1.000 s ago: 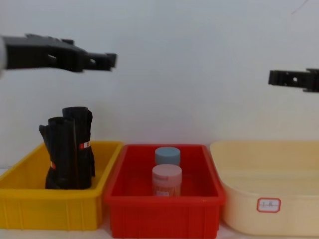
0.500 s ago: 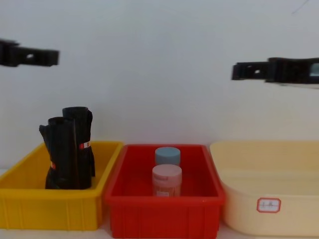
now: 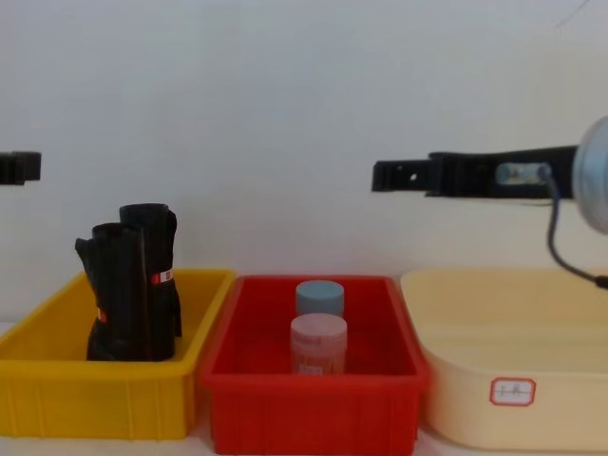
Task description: Pick up the garbage bag with the one hand and transfer it to the other hand.
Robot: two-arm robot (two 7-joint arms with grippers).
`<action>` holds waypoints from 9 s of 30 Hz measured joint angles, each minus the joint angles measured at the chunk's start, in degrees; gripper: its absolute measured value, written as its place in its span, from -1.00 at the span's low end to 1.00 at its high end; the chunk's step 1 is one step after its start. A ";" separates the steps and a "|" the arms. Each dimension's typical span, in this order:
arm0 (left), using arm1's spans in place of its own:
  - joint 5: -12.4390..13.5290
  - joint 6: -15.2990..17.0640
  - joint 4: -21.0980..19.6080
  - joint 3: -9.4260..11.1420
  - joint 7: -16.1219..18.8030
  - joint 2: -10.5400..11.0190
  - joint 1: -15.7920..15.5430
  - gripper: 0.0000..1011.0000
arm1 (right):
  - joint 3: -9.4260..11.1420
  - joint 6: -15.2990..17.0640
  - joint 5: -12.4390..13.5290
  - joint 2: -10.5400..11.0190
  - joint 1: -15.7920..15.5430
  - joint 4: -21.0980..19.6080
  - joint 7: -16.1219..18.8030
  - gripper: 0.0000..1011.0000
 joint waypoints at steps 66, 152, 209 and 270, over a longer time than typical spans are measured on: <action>3.22 -8.61 32.90 13.42 -9.14 -13.19 -21.68 0.98 | -7.78 5.68 -9.09 -4.28 13.23 19.92 2.57 0.98; 3.16 -10.45 36.56 16.16 -8.70 -13.33 -22.80 0.03 | -7.44 1.63 -11.08 -8.97 18.55 36.79 7.54 0.28; 1.19 -7.11 28.90 15.49 -9.26 -11.69 -26.78 -0.22 | -4.45 0.69 -10.63 -7.05 17.76 25.70 9.02 0.28; 0.84 -16.93 68.56 31.90 -25.69 -34.00 -57.01 -0.22 | 12.18 3.54 -15.69 -0.80 11.87 21.86 0.41 0.61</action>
